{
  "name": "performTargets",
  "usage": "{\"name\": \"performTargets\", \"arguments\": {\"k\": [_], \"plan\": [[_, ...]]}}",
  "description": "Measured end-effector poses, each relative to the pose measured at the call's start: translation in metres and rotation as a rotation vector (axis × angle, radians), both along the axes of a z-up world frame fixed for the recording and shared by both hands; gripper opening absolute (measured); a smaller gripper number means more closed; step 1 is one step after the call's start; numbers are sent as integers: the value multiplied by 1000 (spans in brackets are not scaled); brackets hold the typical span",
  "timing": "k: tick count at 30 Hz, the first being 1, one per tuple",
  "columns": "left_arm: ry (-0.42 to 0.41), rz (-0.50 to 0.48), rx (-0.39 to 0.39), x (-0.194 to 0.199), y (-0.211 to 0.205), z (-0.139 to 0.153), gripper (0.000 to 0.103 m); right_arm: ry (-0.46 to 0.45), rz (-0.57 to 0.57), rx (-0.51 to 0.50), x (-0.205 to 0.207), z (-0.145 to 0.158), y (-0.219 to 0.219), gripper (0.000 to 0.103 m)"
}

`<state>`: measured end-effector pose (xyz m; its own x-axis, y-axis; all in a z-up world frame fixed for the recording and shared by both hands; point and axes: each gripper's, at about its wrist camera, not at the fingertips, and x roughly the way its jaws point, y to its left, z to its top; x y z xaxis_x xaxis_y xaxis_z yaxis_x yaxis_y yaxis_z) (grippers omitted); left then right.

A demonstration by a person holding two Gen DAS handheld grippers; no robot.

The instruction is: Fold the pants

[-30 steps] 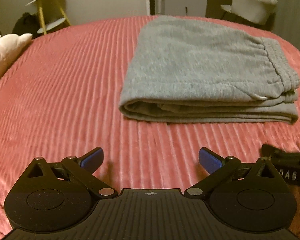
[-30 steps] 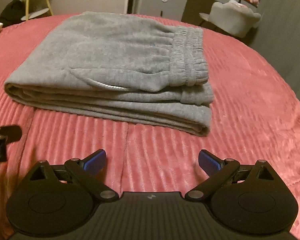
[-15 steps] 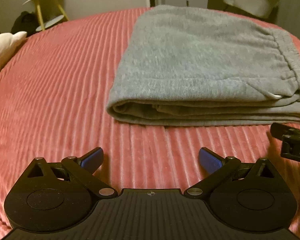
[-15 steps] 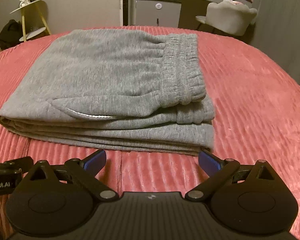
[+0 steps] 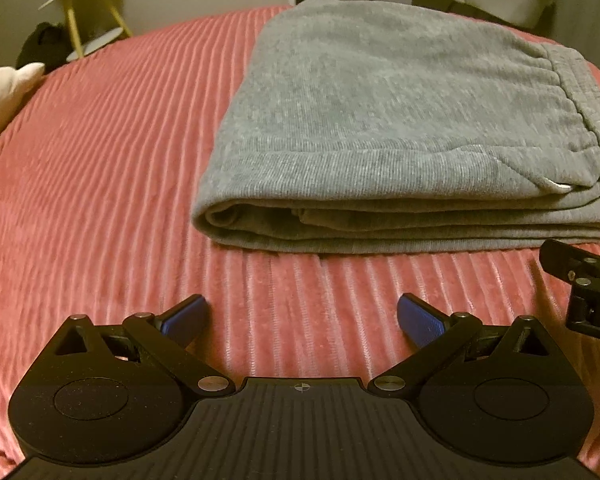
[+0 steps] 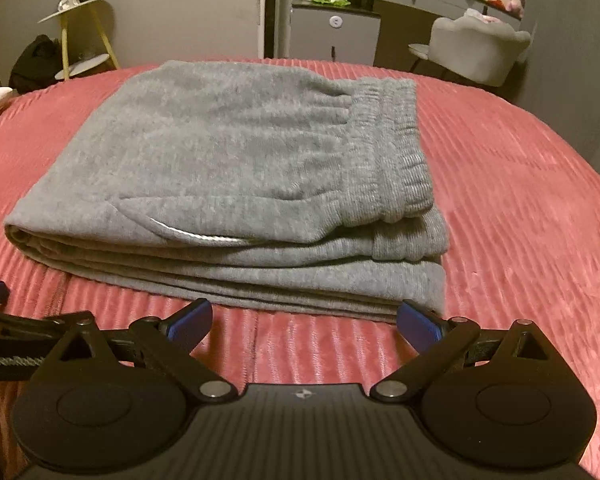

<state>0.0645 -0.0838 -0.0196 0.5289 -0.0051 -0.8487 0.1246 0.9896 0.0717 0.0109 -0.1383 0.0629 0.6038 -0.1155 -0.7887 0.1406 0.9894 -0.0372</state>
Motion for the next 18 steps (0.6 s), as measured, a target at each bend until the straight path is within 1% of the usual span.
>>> {"name": "performTargets", "arguments": {"k": [6,18], "plan": [[2,6,-7,0,1,0,103,-17,6,-22,-2,3,2,99],[-4,4,-3,-1,0,0,103,-31,2,-16,-5,4,2,99]]}}
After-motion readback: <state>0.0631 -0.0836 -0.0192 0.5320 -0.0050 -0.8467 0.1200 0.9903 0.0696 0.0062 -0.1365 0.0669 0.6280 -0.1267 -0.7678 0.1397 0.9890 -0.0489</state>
